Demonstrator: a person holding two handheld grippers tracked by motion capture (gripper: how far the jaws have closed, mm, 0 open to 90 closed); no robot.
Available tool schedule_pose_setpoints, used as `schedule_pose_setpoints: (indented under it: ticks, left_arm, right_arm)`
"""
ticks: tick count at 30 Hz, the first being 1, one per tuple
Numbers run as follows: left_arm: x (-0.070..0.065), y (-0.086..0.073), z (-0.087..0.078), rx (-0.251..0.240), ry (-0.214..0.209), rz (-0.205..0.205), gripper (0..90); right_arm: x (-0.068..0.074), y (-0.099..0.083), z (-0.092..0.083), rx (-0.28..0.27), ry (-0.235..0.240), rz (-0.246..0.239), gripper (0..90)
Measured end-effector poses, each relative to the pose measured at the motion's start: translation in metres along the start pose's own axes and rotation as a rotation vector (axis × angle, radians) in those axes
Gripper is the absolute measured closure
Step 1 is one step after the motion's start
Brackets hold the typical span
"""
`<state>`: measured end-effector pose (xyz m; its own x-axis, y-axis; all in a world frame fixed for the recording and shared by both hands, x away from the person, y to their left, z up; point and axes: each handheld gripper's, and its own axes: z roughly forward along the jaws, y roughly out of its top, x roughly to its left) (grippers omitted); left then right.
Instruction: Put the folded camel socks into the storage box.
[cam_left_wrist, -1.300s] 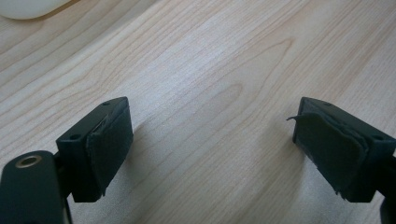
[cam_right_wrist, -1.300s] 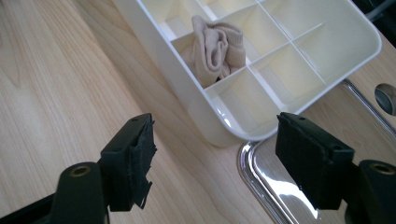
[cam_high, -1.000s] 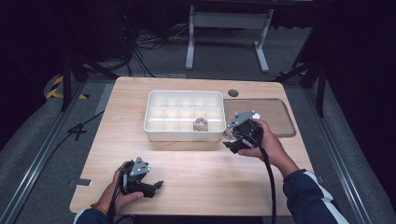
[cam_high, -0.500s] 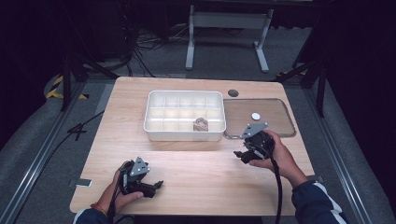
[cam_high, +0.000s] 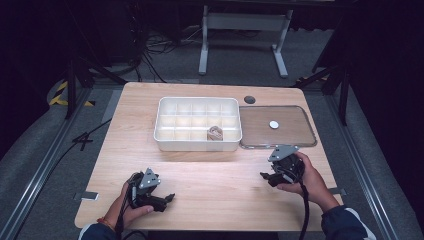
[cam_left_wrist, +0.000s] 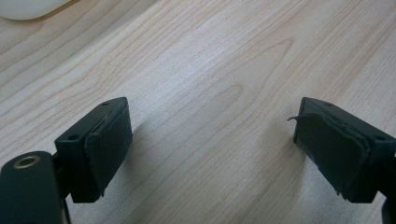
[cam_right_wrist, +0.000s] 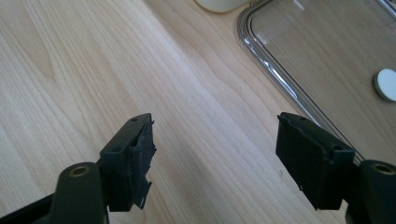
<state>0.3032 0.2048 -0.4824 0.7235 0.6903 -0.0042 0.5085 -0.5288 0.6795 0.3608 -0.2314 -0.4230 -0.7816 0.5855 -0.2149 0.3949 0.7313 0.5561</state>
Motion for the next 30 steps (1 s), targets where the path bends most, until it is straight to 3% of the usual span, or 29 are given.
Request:
schedule_pose_setpoints:
  ticks: [10,12,22,23,24,28,29,30]
  left_arm:
    - [0.000,0.000,0.000,0.000,0.000,0.000,11.8]
    - [0.000,0.000,0.000,0.000,0.000,0.000,11.8]
    - [0.000,0.000,0.000,-0.001,0.000,-0.001,11.8]
    - [0.000,0.000,0.000,-0.001,0.001,-0.001,11.8]
    - [0.000,0.000,0.000,-0.001,0.000,-0.001,11.8]
    - [-0.001,0.000,0.000,-0.002,-0.002,-0.007,11.8]
    - [0.000,0.000,0.000,-0.001,0.000,-0.001,11.8]
    - [-0.001,0.000,0.000,-0.002,-0.002,-0.008,11.8]
  right_arm:
    - [0.002,-0.033,0.002,-0.026,0.027,0.067,29.1]
    - [0.002,-0.040,0.000,-0.027,0.012,0.068,29.5]
    - [0.007,-0.077,-0.005,-0.048,0.034,0.109,28.8]
    - [0.007,-0.081,-0.005,-0.046,0.030,0.122,29.6]
    - [0.008,-0.091,-0.006,-0.074,-0.003,0.169,30.3]
    - [0.007,-0.103,-0.010,-0.113,-0.001,0.217,29.7]
    - [0.007,-0.107,-0.011,-0.124,0.001,0.239,29.2]
    - [0.007,-0.114,-0.011,-0.143,0.016,0.291,27.7]
